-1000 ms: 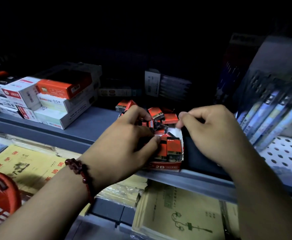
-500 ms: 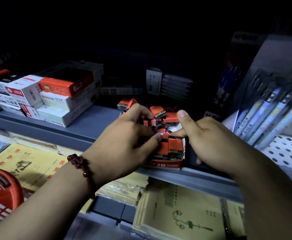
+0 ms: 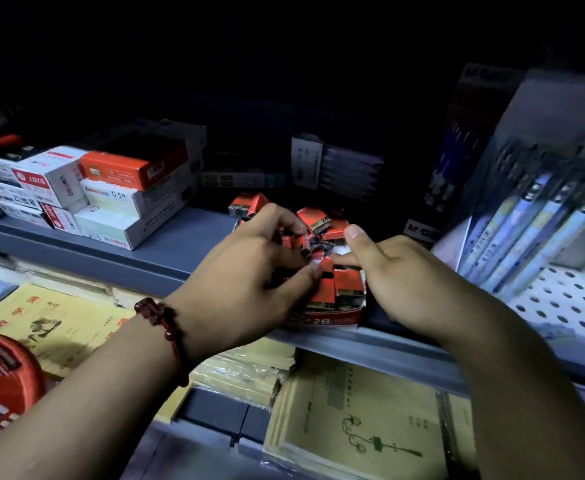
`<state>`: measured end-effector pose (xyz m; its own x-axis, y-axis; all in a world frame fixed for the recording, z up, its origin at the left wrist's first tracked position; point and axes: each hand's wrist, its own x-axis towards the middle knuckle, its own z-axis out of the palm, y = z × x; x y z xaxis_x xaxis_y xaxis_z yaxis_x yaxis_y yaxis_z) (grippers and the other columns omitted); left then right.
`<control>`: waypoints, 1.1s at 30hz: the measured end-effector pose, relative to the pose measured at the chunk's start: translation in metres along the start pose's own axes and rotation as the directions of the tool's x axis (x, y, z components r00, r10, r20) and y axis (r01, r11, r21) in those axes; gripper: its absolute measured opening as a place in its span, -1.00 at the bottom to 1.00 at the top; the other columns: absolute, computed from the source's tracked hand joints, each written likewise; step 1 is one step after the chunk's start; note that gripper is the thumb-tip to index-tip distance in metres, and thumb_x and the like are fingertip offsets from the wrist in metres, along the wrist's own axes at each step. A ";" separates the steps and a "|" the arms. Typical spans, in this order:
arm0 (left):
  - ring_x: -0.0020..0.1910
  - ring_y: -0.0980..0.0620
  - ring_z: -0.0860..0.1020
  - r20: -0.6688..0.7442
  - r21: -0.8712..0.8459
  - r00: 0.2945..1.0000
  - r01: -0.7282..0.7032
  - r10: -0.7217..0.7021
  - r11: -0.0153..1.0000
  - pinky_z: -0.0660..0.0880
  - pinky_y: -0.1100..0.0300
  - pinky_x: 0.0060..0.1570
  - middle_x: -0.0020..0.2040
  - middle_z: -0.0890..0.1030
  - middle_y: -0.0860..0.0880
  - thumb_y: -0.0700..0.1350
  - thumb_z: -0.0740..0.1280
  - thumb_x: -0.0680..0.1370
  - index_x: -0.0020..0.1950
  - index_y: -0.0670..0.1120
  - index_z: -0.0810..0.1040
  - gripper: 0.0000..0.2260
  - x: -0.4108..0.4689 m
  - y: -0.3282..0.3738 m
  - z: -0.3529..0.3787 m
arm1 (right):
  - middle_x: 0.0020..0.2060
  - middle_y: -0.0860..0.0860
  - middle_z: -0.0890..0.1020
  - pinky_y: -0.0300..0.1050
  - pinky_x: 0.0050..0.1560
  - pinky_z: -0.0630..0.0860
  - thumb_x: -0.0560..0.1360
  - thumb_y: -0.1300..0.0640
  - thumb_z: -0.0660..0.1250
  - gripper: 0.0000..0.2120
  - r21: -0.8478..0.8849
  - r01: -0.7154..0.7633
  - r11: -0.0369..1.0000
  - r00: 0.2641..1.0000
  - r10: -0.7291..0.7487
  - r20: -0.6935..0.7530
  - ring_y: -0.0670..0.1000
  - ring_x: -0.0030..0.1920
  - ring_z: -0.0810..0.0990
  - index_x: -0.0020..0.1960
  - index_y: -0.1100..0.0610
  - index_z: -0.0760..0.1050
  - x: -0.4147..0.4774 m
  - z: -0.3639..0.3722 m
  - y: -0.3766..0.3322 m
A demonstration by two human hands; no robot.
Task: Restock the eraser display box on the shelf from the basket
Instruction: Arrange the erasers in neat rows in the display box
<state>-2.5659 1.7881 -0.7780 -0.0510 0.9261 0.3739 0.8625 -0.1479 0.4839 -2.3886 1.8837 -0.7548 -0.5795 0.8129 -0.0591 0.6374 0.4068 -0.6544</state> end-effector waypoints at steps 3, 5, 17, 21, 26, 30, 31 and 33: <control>-0.01 0.16 0.52 0.002 -0.004 1.000 -0.005 0.005 1.000 0.48 0.17 0.00 0.18 0.39 0.15 0.21 0.22 0.59 -0.32 0.19 0.51 -0.70 0.000 0.002 -0.001 | -0.24 0.12 0.68 0.04 0.03 0.51 0.66 -0.32 -0.09 -0.27 -0.011 0.031 0.999 1.000 -0.031 -0.004 0.09 -0.12 0.66 -0.02 0.20 0.64 0.002 0.003 0.003; -0.01 0.15 0.52 0.001 -0.006 1.000 -0.008 0.008 1.000 0.48 0.16 -0.01 0.18 0.40 0.14 0.19 0.23 0.59 -0.32 0.19 0.51 -0.70 0.000 0.002 -0.001 | -0.21 0.24 0.64 0.06 0.02 0.53 0.67 -0.32 -0.10 -0.25 -0.033 0.039 0.999 0.999 -0.039 -0.006 0.17 -0.16 0.63 -0.06 0.27 0.58 0.002 0.004 0.004; -0.05 0.15 0.51 0.013 0.112 1.000 -0.006 0.004 0.994 0.33 0.31 0.01 0.20 0.40 0.09 0.17 0.16 0.62 -0.08 -0.03 0.72 -0.58 -0.002 0.007 -0.002 | -0.09 0.15 0.70 0.08 0.15 0.53 0.67 -0.28 -0.07 -0.28 -0.061 0.046 0.997 0.985 -0.055 -0.163 0.07 -0.04 0.65 0.02 0.27 0.64 0.006 0.010 -0.003; -0.10 0.14 0.48 0.002 0.132 1.000 -0.018 0.018 0.991 0.26 0.32 -0.05 0.20 0.41 0.07 0.16 0.17 0.62 -0.10 -0.03 0.72 -0.59 -0.002 0.006 -0.001 | -0.12 0.08 0.62 0.08 0.09 0.52 0.63 -0.38 -0.10 -0.28 -0.056 -0.001 0.998 0.992 -0.006 -0.128 0.07 -0.10 0.62 -0.23 0.11 0.58 0.013 0.017 -0.004; -0.09 0.17 0.46 0.017 0.101 1.000 0.002 -0.004 0.995 0.27 0.33 -0.06 0.20 0.37 0.09 0.18 0.18 0.61 -0.06 0.00 0.73 -0.60 -0.002 0.005 -0.003 | -0.04 -0.08 0.71 0.07 0.28 0.47 0.60 -0.41 0.03 -0.35 0.333 -0.140 0.932 0.979 0.180 -0.093 -0.04 0.07 0.63 -0.05 0.04 0.70 0.015 0.012 -0.006; -0.07 0.15 0.49 0.016 0.112 0.999 0.031 -0.033 0.993 0.28 0.32 -0.05 0.21 0.35 0.09 0.20 0.16 0.60 -0.07 0.00 0.72 -0.59 -0.003 0.007 -0.002 | -0.14 -0.17 0.63 -0.07 0.04 0.40 0.63 -0.35 0.07 -0.44 0.431 -0.158 0.889 0.974 0.212 -0.080 -0.19 -0.12 0.52 -0.01 0.00 0.70 0.014 0.012 -0.006; -0.05 0.14 0.50 0.010 0.115 0.999 0.038 -0.040 0.993 0.30 0.31 -0.04 0.21 0.34 0.09 0.21 0.16 0.59 -0.06 0.01 0.72 -0.59 -0.003 0.007 -0.002 | -0.16 -0.15 0.63 -0.10 -0.05 0.37 0.63 -0.34 0.09 -0.45 0.456 -0.149 0.877 0.974 0.210 -0.085 -0.17 -0.18 0.49 -0.02 0.00 0.71 0.014 0.012 -0.005; -0.02 0.13 0.50 0.006 0.120 0.999 0.052 -0.053 0.991 0.32 0.30 -0.03 0.21 0.34 0.10 0.22 0.16 0.59 -0.03 0.02 0.71 -0.60 -0.003 0.007 -0.002 | -0.10 -0.08 0.68 -0.13 -0.12 0.33 0.62 -0.34 0.12 -0.47 0.520 -0.126 0.845 0.977 0.198 -0.085 -0.14 -0.19 0.49 -0.02 -0.01 0.72 0.015 0.013 -0.003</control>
<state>-2.5607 1.7837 -0.7741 -0.0941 0.9346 0.3429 0.9128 -0.0565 0.4045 -2.4059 1.8891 -0.7633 -0.3970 0.9095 -0.1231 0.3470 0.0246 -0.9375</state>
